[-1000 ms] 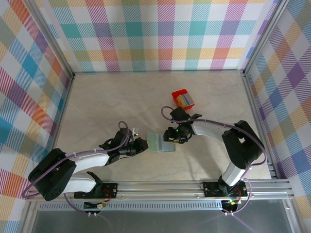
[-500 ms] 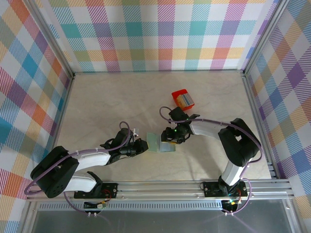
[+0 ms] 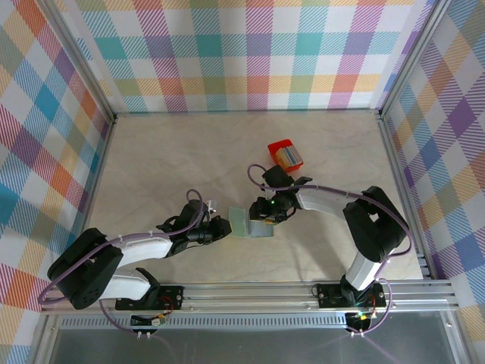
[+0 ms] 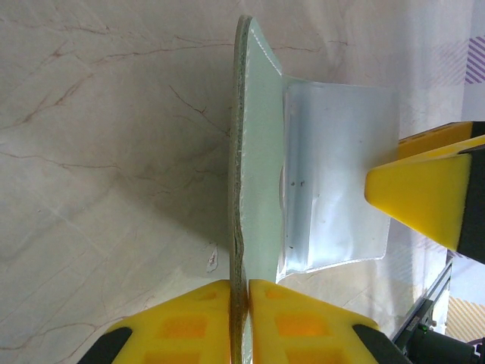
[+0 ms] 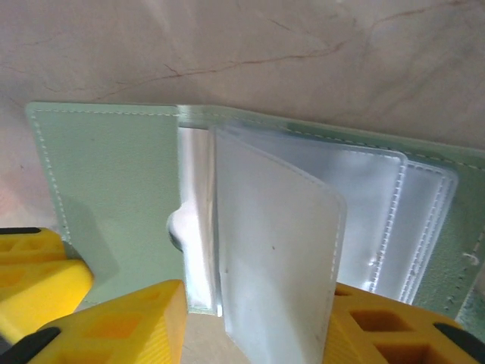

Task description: Put the credit cards into the card holder

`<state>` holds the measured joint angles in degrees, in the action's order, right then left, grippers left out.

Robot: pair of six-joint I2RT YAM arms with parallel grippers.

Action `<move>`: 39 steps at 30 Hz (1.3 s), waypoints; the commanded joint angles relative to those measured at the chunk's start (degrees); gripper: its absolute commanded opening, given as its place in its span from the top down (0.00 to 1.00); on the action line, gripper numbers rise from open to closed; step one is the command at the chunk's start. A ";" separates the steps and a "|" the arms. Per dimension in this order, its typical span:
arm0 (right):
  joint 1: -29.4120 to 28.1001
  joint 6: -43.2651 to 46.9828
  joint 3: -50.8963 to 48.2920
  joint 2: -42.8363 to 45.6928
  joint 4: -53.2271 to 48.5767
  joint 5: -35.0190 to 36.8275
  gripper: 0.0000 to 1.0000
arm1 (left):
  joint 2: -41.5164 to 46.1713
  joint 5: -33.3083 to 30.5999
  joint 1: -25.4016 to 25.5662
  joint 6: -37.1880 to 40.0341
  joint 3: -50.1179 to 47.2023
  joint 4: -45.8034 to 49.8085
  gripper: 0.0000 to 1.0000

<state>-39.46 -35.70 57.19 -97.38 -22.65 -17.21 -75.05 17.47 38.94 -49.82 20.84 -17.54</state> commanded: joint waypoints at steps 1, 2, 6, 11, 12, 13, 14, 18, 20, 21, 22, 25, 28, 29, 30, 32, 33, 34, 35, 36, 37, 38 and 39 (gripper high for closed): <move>-1.02 1.73 1.88 1.94 -2.91 1.14 0.56 | -0.01 0.02 0.44 1.22 1.04 0.75 0.86; -1.22 1.96 1.99 1.98 -2.64 0.69 0.56 | -0.02 -0.07 0.44 1.30 1.04 0.75 0.86; -1.93 1.90 2.23 1.59 -0.34 -2.85 0.56 | -0.20 -0.25 0.44 1.48 0.96 0.75 0.86; -2.11 -0.62 2.69 -0.49 3.63 -6.01 0.56 | -0.36 -0.18 0.43 1.57 0.96 0.58 0.85; -2.19 -0.94 2.98 -0.97 4.20 -6.30 0.56 | -0.45 -0.16 0.44 1.57 0.91 0.58 0.84; -2.33 -1.01 3.54 -1.53 4.47 -6.34 0.55 | -0.45 -0.16 0.44 1.57 0.96 0.58 0.84; -2.45 -1.04 4.20 -2.09 4.62 -6.34 0.56 | -0.45 -0.10 0.43 1.57 0.96 0.62 0.83; -2.88 -1.93 5.98 -4.56 6.12 -7.25 0.55 | 0.10 -0.24 0.36 1.75 0.80 1.08 0.81; -3.03 -2.90 6.52 -5.75 7.34 -7.80 0.55 | 0.88 -0.60 0.33 1.93 0.61 1.69 0.81; -3.08 -3.26 6.76 -6.24 7.61 -7.99 0.55 | 1.31 -0.60 0.26 2.22 0.52 2.03 0.81; -3.07 -3.66 7.18 -6.70 7.81 -7.88 0.55 | 1.79 -0.39 0.01 2.62 0.51 2.67 0.81; -3.16 -4.53 7.63 -7.53 8.29 -7.58 0.54 | 3.73 -0.08 -0.72 3.78 0.43 5.35 0.81; -3.17 -5.01 7.84 -7.99 8.65 -7.57 0.54 | 6.00 -0.43 -1.23 4.40 -0.16 7.18 0.81; -3.17 -5.03 7.86 -8.00 8.63 -7.57 0.54 | 6.77 -0.59 -1.40 4.43 -0.42 7.62 0.81; -3.24 -5.05 7.85 -7.84 8.61 -7.55 0.54 | 7.40 -0.68 -1.56 4.52 -0.68 7.90 0.81; -3.25 -4.58 7.87 -6.73 7.81 -6.63 0.54 | 8.82 -0.94 -1.91 4.68 -1.12 8.84 0.80; -3.19 -4.27 7.72 -5.89 7.48 -5.89 0.54 | 9.45 -1.04 -2.06 4.80 -1.23 9.37 0.80; -3.12 -3.67 7.55 -4.70 6.97 -5.12 0.55 | 10.24 -1.15 -2.32 5.06 -1.33 10.10 0.80; -3.00 -2.73 7.29 -3.35 6.32 -4.37 0.55 | 11.09 -1.21 -2.57 5.55 -1.24 10.92 0.79; -2.84 -1.68 7.03 -1.97 5.37 -3.46 0.55 | 11.96 -1.42 -2.84 6.08 -1.03 12.15 0.78; -2.45 -0.41 6.73 -0.25 4.50 -2.39 0.55 | 13.15 -1.79 -3.18 6.67 -0.68 13.77 0.76; -2.00 0.81 5.97 1.82 3.64 -1.16 0.54 | 14.56 -2.40 -3.62 7.28 -0.18 15.34 0.75; -1.34 1.86 5.08 3.93 3.19 -0.11 0.54 | 15.85 -3.26 -3.96 7.84 0.35 17.09 0.73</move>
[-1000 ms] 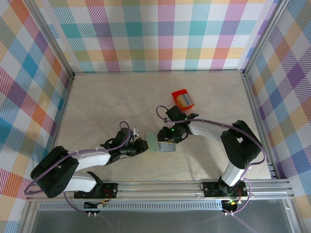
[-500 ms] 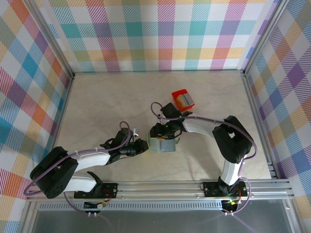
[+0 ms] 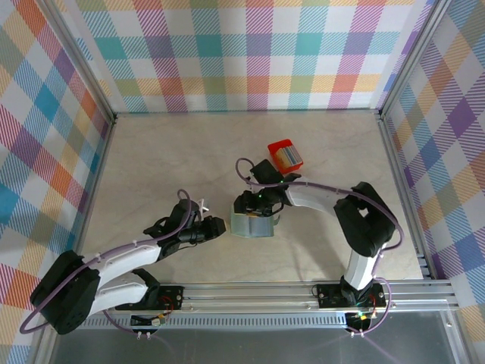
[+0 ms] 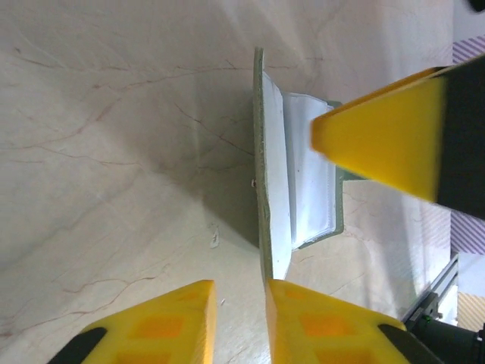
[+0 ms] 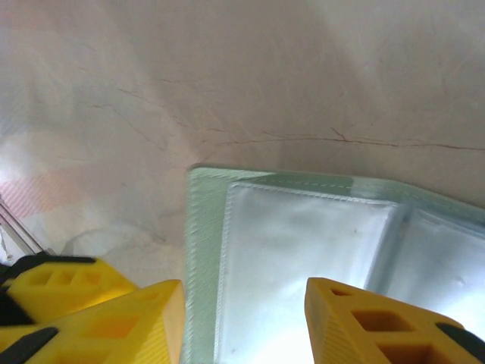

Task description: Put the credit cards into the card holder

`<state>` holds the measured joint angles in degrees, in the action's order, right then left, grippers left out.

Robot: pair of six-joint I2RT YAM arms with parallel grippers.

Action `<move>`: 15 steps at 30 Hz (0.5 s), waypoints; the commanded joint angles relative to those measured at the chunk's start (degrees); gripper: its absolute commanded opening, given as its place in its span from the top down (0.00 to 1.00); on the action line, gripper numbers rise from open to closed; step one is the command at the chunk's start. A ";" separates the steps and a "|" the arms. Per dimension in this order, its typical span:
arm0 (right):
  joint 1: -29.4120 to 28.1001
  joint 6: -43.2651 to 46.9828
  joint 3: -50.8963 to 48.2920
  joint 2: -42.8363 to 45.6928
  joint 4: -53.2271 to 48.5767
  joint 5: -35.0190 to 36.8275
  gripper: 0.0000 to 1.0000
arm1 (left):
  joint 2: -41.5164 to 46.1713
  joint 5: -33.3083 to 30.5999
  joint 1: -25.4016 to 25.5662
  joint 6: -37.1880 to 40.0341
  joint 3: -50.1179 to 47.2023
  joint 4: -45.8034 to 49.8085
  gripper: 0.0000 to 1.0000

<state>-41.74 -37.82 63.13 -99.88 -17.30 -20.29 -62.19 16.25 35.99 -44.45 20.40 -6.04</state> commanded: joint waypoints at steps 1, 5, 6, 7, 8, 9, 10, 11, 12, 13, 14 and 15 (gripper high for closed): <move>1.87 5.11 -2.13 9.00 -2.75 4.21 0.54 | 4.57 -2.97 -1.48 3.02 1.23 7.16 0.70; 7.72 8.49 -7.14 18.99 -3.14 4.45 0.51 | 11.64 -7.01 -3.02 5.69 1.84 9.99 0.50; 9.52 9.11 -8.32 21.48 -3.03 3.94 0.50 | 13.89 -7.92 -3.33 6.37 1.68 9.79 0.45; 11.25 9.92 -9.50 23.81 -2.62 3.54 0.49 | 15.58 -8.67 -3.76 7.04 1.56 9.48 0.40; 12.62 10.57 -10.46 25.80 -2.00 3.33 0.49 | 16.83 -8.99 -4.19 7.80 1.70 9.32 0.36; 13.86 11.27 -11.84 28.11 -0.77 3.44 0.48 | 17.92 -9.04 -4.76 9.11 2.02 9.34 0.31; 14.74 11.51 -13.28 30.66 0.63 4.42 0.46 | 18.80 -8.96 -5.40 10.28 2.39 9.65 0.26; 15.38 10.96 -14.36 32.73 1.59 6.38 0.43 | 19.28 -8.92 -6.09 10.87 2.91 10.04 0.22; 15.96 10.11 -15.62 35.08 2.17 9.33 0.36 | 19.47 -8.66 -6.99 11.48 3.43 10.40 0.18; 16.53 9.58 -16.60 37.12 2.79 11.41 0.31 | 19.44 -7.64 -8.21 12.02 3.95 10.44 0.16; 16.77 9.74 -17.17 38.58 3.12 13.56 0.30 | 19.21 -6.38 -9.27 12.50 4.38 10.23 0.15; 16.86 10.51 -17.58 39.93 3.26 16.12 0.30 | 18.58 -4.88 -10.46 12.84 5.00 10.01 0.14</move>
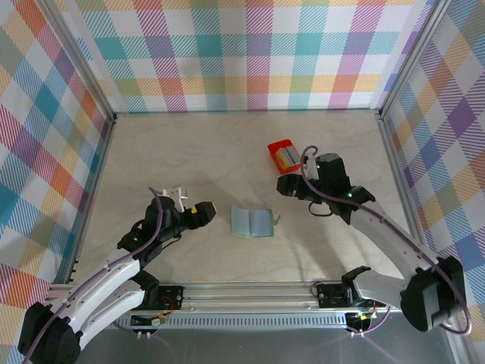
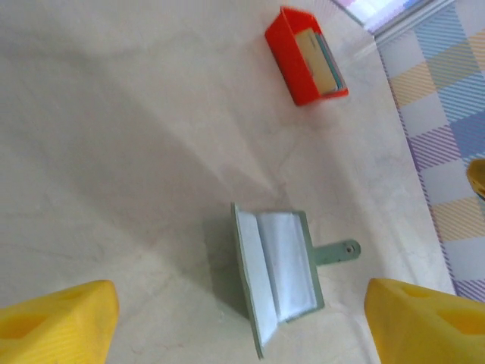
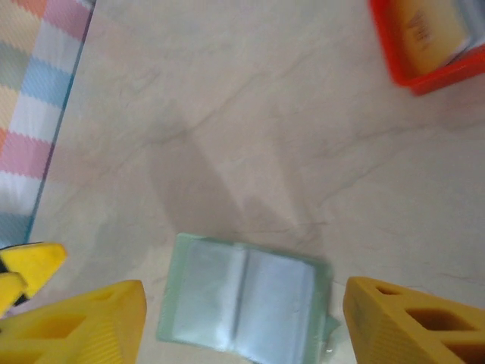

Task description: Put the credit cards into the card holder

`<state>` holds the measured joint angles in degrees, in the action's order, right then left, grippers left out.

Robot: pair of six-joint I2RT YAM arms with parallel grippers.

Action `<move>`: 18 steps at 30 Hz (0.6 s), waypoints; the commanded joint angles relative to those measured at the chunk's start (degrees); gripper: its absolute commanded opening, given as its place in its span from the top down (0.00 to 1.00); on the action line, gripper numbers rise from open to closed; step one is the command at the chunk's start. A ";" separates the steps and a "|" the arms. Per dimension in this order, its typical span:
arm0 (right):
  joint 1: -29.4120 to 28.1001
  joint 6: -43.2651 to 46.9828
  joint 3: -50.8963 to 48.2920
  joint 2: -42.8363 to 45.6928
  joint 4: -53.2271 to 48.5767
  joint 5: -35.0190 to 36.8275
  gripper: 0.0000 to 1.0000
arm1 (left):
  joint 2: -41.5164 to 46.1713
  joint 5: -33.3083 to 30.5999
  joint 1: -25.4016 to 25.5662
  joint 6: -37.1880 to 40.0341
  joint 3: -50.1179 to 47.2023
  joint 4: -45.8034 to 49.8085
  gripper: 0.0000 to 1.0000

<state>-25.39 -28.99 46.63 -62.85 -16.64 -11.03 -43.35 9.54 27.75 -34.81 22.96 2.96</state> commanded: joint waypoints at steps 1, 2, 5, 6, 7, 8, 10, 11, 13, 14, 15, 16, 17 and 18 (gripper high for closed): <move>0.51 2.87 -0.98 3.92 2.04 8.90 0.28 | -1.07 2.91 -3.37 3.41 3.21 0.99 0.13; 0.51 4.53 -0.65 4.39 1.48 9.82 0.29 | -1.92 3.76 -4.39 3.58 3.87 0.95 0.11; 0.51 9.99 1.31 3.58 -1.38 11.67 0.30 | -4.99 6.37 -7.09 4.47 6.12 0.02 0.09; 0.51 11.58 2.51 2.38 -2.98 12.83 0.30 | -6.03 6.93 -7.67 5.02 7.04 -0.15 0.07; 0.49 13.36 4.02 1.08 -4.76 14.38 0.29 | -7.16 7.07 -8.23 5.64 8.11 0.07 0.06; 0.51 14.47 5.70 -0.07 -7.01 16.14 0.27 | -8.15 7.00 -8.67 6.16 9.19 0.55 0.03; 1.09 15.60 9.78 -2.97 -11.41 17.55 0.25 | -10.82 6.46 -9.64 6.92 12.22 2.75 0.00; 1.70 16.42 11.26 -4.38 -12.70 15.99 0.25 | -12.25 6.66 -10.09 7.11 13.54 3.92 0.00; 3.47 17.43 14.51 -8.14 -14.72 10.72 0.25 | -15.17 6.98 -10.77 6.68 16.07 5.57 0.00; 4.22 17.77 16.00 -10.06 -15.70 8.40 0.26 | -16.28 7.13 -10.95 6.15 16.78 5.74 0.00; 4.97 18.22 17.94 -12.56 -17.10 6.20 0.28 | -17.32 7.41 -11.04 5.53 17.42 5.59 0.00; 5.60 19.01 20.12 -15.24 -18.65 4.64 0.30 | -18.28 7.74 -11.05 5.05 17.91 5.25 0.00; 5.75 20.10 22.27 -17.75 -20.09 3.85 0.31 | -19.09 8.02 -11.10 4.66 18.27 4.78 0.00; 5.79 21.05 23.75 -19.52 -20.83 3.95 0.32 | -19.67 8.41 -11.06 4.43 18.54 4.29 0.00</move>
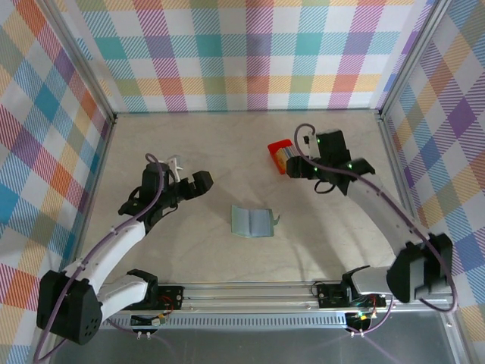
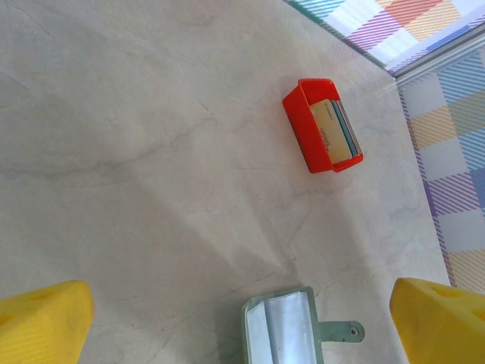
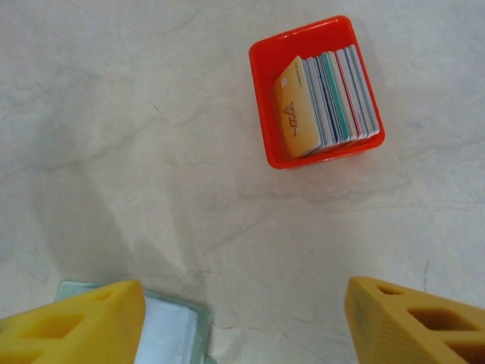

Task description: Put the credit cards into the card holder

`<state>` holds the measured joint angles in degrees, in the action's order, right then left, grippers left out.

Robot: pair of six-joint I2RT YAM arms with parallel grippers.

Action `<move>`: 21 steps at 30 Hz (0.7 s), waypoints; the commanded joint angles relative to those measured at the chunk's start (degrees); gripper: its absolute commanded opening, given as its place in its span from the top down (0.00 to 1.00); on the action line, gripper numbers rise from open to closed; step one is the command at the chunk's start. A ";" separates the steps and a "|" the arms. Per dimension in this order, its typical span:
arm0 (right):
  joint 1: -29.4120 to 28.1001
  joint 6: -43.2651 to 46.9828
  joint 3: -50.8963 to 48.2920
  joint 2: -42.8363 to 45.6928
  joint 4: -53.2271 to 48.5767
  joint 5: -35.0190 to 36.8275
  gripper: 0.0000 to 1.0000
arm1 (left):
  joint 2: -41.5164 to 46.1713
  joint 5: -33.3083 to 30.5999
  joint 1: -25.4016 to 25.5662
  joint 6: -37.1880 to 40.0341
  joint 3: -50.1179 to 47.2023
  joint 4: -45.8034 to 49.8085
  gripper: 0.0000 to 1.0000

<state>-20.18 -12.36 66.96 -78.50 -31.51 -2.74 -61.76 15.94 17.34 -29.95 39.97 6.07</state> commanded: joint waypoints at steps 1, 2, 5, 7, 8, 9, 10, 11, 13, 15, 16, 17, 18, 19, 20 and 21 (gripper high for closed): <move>0.63 5.44 4.99 -6.05 -6.37 -4.03 0.32 | -1.82 2.31 -0.69 -0.54 1.79 0.37 0.00; 0.59 6.46 6.47 -8.05 -6.80 -3.54 0.32 | -2.11 2.34 -0.71 -0.91 1.90 -0.35 0.00; 0.63 9.69 12.04 -14.31 -9.15 -1.84 0.35 | -2.86 2.31 -0.65 -1.84 1.79 -3.76 0.01; 0.59 11.52 16.14 -18.31 -10.96 -1.28 0.39 | -3.63 2.96 -0.69 -1.91 2.06 -5.37 0.04; 0.59 12.31 17.91 -20.14 -11.88 -1.30 0.40 | -4.29 3.65 -0.64 -1.73 2.66 -5.43 0.04; 0.51 12.52 19.32 -21.47 -12.05 -0.83 0.41 | -4.76 4.26 -0.69 -1.61 3.25 -5.32 0.04; 0.50 12.58 20.44 -22.75 -11.89 0.66 0.41 | -5.47 4.97 -0.65 -1.60 4.00 -4.81 0.05; 0.50 12.96 21.69 -24.08 -12.23 1.69 0.41 | -6.22 5.67 -0.60 -1.64 4.74 -4.13 0.05; 0.52 13.92 24.49 -26.50 -13.18 4.09 0.41 | -7.59 7.04 -0.64 -1.60 6.00 -3.12 0.06; 0.50 15.14 26.73 -28.86 -13.40 6.90 0.41 | -8.67 7.34 -0.64 -1.92 6.51 -2.90 0.08; 0.56 15.57 28.13 -30.21 -13.61 8.61 0.40 | -9.16 7.51 -0.64 -1.99 6.62 -3.05 0.09; 0.45 16.22 29.58 -31.67 -13.87 10.27 0.40 | -9.49 7.77 -0.64 -2.12 6.62 -3.37 0.09; 0.41 16.90 30.76 -32.81 -14.09 11.25 0.40 | -9.76 7.94 -0.64 -2.14 6.51 -3.53 0.09; 0.33 17.45 32.04 -34.23 -14.43 12.20 0.39 | -10.02 7.98 -0.64 -2.25 6.32 -3.81 0.10; 0.28 17.46 33.24 -35.54 -14.89 13.09 0.38 | -10.18 8.11 -0.64 -2.30 6.32 -4.10 0.10; 0.26 19.60 34.27 -36.63 -15.39 13.79 0.37 | -10.31 8.22 -0.64 -2.30 6.35 -4.10 0.10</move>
<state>-19.55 3.14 98.43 -112.68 -43.94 6.66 -71.57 22.39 17.30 -31.94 45.19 2.83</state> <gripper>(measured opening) 0.622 0.901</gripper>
